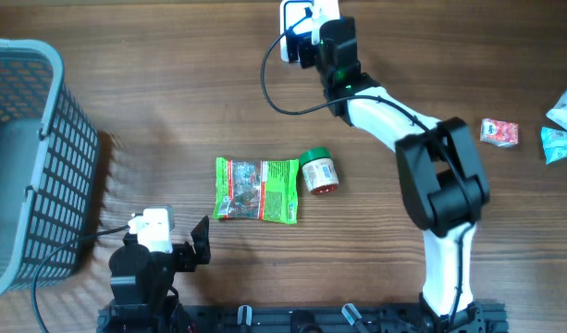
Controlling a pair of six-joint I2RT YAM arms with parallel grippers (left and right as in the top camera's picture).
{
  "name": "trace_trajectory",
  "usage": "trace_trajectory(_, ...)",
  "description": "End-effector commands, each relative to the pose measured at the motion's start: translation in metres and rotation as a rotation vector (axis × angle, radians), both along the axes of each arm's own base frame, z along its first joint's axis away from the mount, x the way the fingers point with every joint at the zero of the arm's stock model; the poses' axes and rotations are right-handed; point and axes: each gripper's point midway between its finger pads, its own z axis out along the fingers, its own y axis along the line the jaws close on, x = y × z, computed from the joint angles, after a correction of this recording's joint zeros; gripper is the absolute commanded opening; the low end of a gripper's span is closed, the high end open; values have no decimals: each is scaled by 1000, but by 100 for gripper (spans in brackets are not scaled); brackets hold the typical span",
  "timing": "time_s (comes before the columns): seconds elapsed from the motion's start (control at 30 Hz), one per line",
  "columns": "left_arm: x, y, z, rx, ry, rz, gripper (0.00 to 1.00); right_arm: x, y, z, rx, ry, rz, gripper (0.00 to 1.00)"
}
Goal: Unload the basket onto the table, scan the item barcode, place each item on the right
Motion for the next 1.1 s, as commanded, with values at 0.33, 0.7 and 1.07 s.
trace_trajectory(0.33,0,1,0,3,-3,5,100,-220,-51,116,130,573,6,100)
trace_trajectory(0.7,0,1,0,3,-3,5,100,-296,-40,-11,-51,1034,41,100)
trace_trajectory(1.07,0,1,0,3,-3,5,100,-267,-4,-6,29,906,139,100)
